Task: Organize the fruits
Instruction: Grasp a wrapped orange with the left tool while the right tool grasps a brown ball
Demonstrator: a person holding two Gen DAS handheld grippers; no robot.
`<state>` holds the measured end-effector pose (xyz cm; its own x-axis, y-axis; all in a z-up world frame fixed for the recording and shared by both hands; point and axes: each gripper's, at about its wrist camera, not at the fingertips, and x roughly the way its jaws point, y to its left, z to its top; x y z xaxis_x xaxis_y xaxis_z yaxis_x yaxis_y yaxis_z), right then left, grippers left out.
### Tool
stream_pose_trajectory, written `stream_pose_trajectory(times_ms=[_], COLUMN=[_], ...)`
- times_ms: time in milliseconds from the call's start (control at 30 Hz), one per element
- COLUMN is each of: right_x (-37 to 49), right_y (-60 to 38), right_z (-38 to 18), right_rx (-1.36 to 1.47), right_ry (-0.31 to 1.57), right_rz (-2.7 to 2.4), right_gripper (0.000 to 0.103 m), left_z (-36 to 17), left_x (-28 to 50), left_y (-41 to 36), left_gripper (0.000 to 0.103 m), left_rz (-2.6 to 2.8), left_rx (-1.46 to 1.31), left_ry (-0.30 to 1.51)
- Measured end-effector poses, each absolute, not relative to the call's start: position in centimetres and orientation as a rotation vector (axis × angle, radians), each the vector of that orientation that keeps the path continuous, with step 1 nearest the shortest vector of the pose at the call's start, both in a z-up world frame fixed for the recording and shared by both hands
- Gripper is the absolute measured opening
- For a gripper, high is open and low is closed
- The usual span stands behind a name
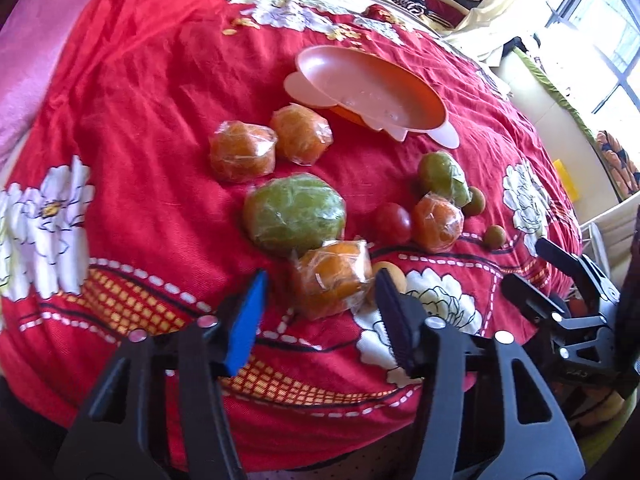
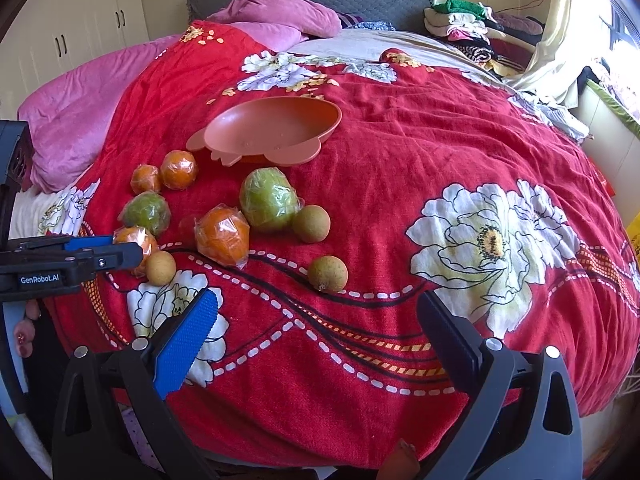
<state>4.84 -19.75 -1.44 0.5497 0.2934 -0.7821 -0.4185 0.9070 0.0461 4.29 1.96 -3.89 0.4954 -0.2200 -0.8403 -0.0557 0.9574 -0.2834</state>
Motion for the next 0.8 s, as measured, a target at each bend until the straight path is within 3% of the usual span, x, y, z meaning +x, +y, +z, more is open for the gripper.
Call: stream_pose_trajectory(times_ms=[33, 300, 400, 467, 633, 800], right_x=[5.0, 6.2, 6.6, 6.8, 7.7, 7.9], right_y=[-19.7, -19.8, -19.9, -19.9, -19.8, -19.5], right_z=[-1.5, -2.2, -2.4, -2.6, -3.2, -3.3], right_rx=[-0.156, -0.176, -0.184, -0.189, -0.185, -0.205], right_ry=[0.897, 0.914, 0.924, 0.928, 0.951, 0.963], right_rz=[0.428, 0.445, 0.448, 0.449, 0.474, 0.5], right_gripper=[0.099, 0.096, 0.075, 0.071, 0.043, 0.026], left_z=[-4.0, -4.4, -4.6, -4.6, -4.6, -4.4], left_x=[4.4, 4.9, 5.2, 5.3, 5.4, 5.4], left_y=[1.8, 1.7, 1.7, 1.8, 2.1, 2.2], left_gripper=[0.038, 0.036, 0.036, 0.036, 0.035, 0.034], left_rz=[-0.114, -0.142, -0.155, -0.165, -0.185, -0.195], left_rx=[-0.293, -0.311, -0.317, -0.323, -0.336, -0.343], left_ry=[1.055, 1.06, 1.063, 1.065, 1.069, 1.067])
